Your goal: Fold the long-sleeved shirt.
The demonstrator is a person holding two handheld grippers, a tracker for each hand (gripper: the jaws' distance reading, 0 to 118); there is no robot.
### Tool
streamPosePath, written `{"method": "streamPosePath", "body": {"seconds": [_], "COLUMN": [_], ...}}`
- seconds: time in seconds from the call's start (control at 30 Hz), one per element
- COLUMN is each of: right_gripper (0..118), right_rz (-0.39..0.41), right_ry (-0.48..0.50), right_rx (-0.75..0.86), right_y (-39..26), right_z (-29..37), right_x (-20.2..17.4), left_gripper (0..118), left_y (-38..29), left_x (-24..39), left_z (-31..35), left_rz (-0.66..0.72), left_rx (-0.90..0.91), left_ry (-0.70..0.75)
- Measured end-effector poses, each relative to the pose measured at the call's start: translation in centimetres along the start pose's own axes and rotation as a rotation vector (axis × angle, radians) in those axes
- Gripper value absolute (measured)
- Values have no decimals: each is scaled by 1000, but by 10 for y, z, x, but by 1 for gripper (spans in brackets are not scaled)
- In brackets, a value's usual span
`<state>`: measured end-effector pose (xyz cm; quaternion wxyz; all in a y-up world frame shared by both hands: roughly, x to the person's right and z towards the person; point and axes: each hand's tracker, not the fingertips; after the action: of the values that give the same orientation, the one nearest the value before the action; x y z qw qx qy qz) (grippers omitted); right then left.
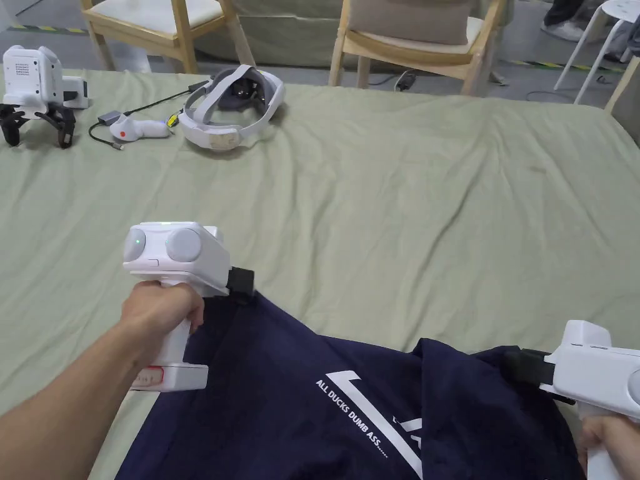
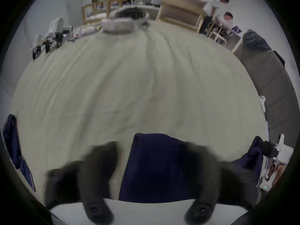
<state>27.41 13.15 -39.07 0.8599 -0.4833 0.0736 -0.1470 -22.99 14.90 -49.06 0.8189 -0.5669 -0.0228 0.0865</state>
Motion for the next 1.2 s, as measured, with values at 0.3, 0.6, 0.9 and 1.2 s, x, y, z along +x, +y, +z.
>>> {"method": "streamPosePath", "body": {"seconds": [0.3, 0.6, 0.9, 1.2], "right_gripper": [12, 12, 12, 12], "right_rz": [81, 151, 145, 1], "right_ry": [55, 85, 87, 33], "right_rx": [187, 350, 368, 175], "right_y": [-8, -71, -161, -246], "right_z": [49, 147, 205, 204], "right_x": [-1, -22, -23, 10], "left_gripper": [10, 10, 10, 10], "left_y": [-43, -140, -251, -345], "left_x": [-4, -41, -61, -76], "left_z": [55, 147, 197, 182], "left_rz": [14, -4, -13, 6], "left_rx": [208, 380, 432, 284], "left_ry": [-134, -186, -219, -177]}}
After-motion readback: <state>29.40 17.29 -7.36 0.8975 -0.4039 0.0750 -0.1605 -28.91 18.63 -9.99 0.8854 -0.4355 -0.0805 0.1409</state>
